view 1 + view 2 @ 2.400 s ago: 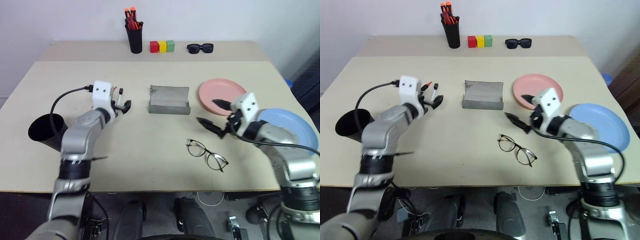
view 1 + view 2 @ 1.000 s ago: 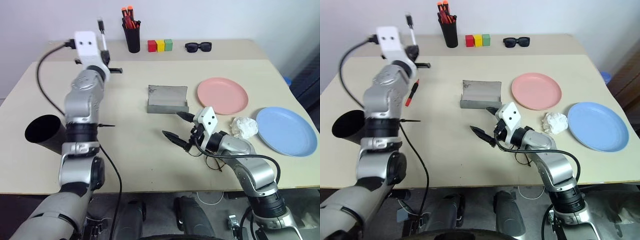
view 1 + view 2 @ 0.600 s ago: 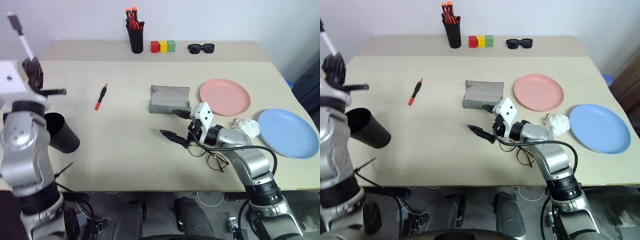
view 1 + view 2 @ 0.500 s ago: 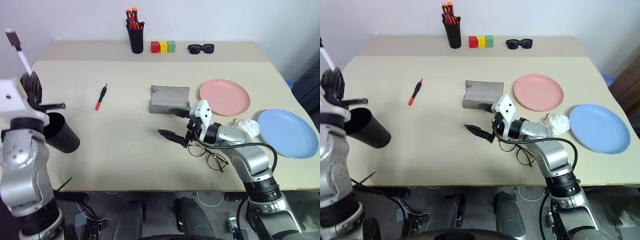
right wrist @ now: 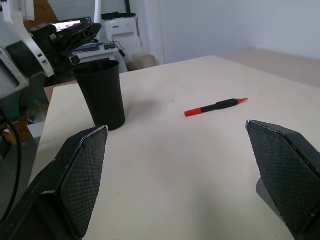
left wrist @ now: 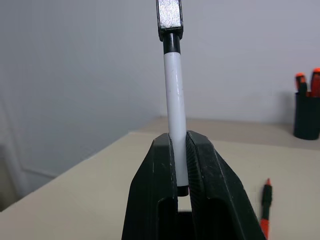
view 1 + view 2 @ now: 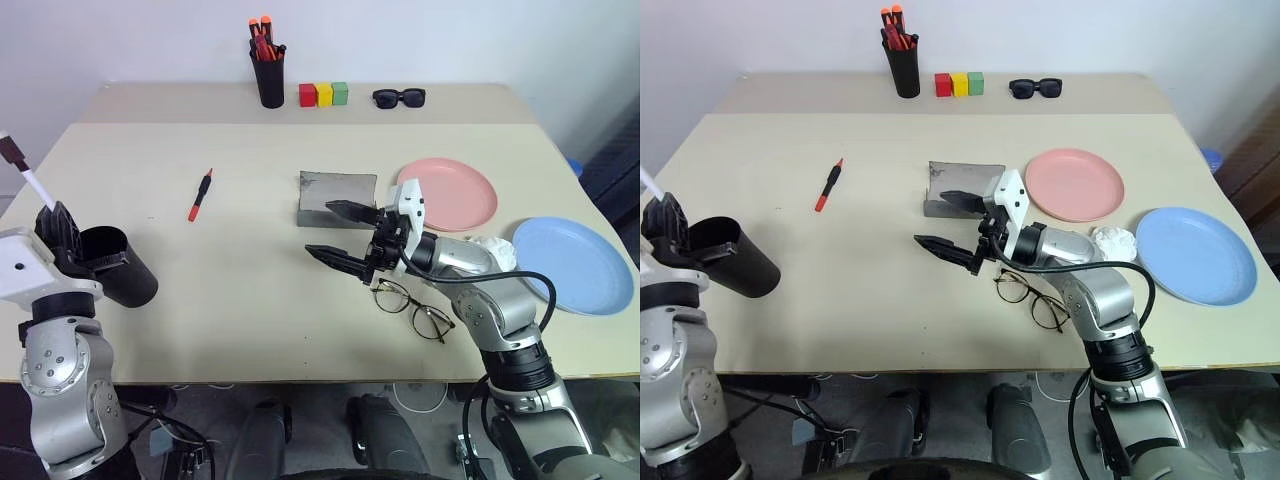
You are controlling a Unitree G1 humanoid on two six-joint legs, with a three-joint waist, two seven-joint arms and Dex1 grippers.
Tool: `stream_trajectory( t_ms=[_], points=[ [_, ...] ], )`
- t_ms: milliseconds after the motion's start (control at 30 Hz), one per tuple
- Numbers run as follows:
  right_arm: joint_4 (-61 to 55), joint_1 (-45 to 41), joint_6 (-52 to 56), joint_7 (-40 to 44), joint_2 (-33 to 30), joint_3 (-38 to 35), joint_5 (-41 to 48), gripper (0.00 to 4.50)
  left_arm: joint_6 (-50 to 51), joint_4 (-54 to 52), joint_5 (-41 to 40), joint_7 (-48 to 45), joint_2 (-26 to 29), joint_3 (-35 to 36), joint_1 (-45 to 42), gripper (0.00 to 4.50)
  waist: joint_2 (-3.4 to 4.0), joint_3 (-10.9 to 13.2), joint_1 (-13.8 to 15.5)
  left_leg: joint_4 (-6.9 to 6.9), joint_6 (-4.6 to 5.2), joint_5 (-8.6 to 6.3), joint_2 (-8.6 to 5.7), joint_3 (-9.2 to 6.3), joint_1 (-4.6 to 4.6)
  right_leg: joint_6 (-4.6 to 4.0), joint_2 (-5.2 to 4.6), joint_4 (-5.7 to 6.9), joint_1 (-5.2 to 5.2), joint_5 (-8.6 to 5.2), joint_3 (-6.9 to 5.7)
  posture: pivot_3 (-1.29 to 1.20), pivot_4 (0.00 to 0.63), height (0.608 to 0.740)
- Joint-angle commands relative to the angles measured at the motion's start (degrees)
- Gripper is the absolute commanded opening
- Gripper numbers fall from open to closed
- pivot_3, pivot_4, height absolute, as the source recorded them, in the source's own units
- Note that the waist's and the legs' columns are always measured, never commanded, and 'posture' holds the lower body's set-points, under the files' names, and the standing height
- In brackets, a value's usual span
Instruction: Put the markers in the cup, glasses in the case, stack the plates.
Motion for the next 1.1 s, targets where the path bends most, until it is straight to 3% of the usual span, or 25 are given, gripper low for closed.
stream_trajectory(
  t_ms=[33, 600, 700, 867, 1100],
  points=[
    [-2.3, 0.4, -1.2, -0.4, 0.8, 0.6, -0.3, 4.5, -3.2, -0.2, 2.2, 1.6, -0.5, -0.8, 1.0, 0.09, 0.0, 0.0, 0.0, 0.0, 0.0, 0.0, 0.0, 0.0, 0.0, 0.0, 0.0, -0.01, 0.0, 0.0, 0.0, 0.0, 0.15, 0.74],
    [-1.1, -0.4, -1.8, -0.1, 1.8, 1.2, -0.9, 4.5, -6.3, -2.0, 4.3, 4.4, -4.5, -4.8, 6.7, 0.09, 0.0, 0.0, 0.0, -0.05, 0.0, 0.0, 0.02, 0.02, -0.04, -0.03, 0.0, -0.21, 0.0, -0.01, 0.0, 0.0, 0.15, 0.74],
    [-0.8, -0.6, -1.9, 0.2, 1.8, 1.3, -0.9, 4.5, -6.5, -2.0, 4.4, 4.8, -4.6, -4.9, 6.9, 1.2, 0.0, 0.0, -0.1, -0.05, 0.0, -0.01, 0.03, 0.02, -0.05, -0.06, 0.0, -0.26, 0.01, 0.0, 0.0, 0.0, 0.15, 0.74],
    [-0.3, -0.9, -2.2, 0.4, 2.1, 1.5, -1.1, 4.5, -6.8, -1.5, 5.1, 5.6, -4.5, -4.8, 7.0, 3.62, 0.0, 0.0, 0.0, -0.07, 0.01, -0.01, 0.03, 0.03, -0.06, -0.08, 0.0, -0.33, 0.01, 0.0, 0.0, 0.0, 0.15, 0.74],
    [-0.5, -0.8, -2.3, 0.4, 2.3, 1.5, -1.2, 4.5, -5.9, -2.0, 4.2, 6.5, -2.9, -4.0, 3.6, 3.62, 0.0, 0.0, 0.1, -0.1, 0.01, -0.01, 0.04, 0.02, -0.12, -0.14, 0.0, -0.53, 0.04, 0.04, -0.02, 0.0, 0.15, 0.74]
  ],
)
